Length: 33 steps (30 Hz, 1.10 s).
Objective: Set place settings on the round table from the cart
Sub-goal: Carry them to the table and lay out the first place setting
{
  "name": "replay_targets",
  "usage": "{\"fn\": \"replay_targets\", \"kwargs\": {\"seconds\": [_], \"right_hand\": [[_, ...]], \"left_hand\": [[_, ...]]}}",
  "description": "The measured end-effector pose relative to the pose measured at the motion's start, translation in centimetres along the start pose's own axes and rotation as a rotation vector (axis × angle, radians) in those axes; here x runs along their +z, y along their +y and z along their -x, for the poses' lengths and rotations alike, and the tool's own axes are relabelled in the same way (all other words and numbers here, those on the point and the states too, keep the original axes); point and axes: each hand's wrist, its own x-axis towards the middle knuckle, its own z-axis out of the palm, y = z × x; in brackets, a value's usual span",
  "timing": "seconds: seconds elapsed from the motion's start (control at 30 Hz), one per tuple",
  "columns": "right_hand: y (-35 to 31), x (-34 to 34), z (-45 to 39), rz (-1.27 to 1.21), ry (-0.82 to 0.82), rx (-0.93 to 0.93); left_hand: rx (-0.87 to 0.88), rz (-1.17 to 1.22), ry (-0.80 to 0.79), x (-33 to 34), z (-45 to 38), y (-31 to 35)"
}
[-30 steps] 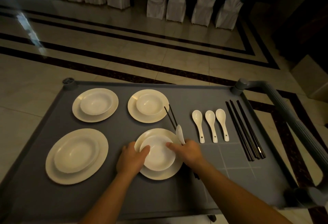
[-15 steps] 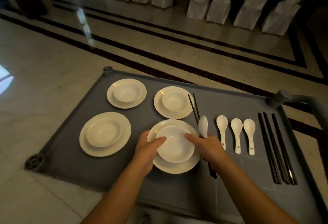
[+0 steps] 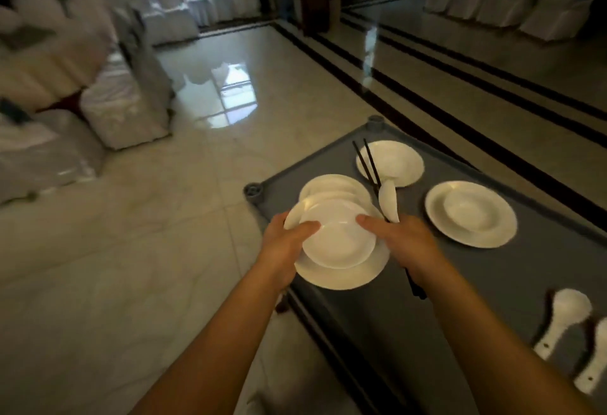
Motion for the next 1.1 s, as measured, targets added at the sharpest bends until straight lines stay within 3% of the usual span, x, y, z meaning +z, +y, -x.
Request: {"fn": "replay_targets", "kwargs": {"seconds": [0.47,0.83,1.1], "right_hand": [[-4.4,24.8,9.5,0.28,-0.615,-0.129],[-1.3,43.0,27.3,0.456,-0.981,-0.23],[2.9,51.8,41.9,0.59,-1.271,-0.311]], "left_hand": [[0.069,0.312,0.671,-22.8,15.6,-0.4],[0.104,0.421,1.076,-38.9,34.2,-5.5],[0.095,0.483,1.431,-45.3,48.8,-10.3]]}}
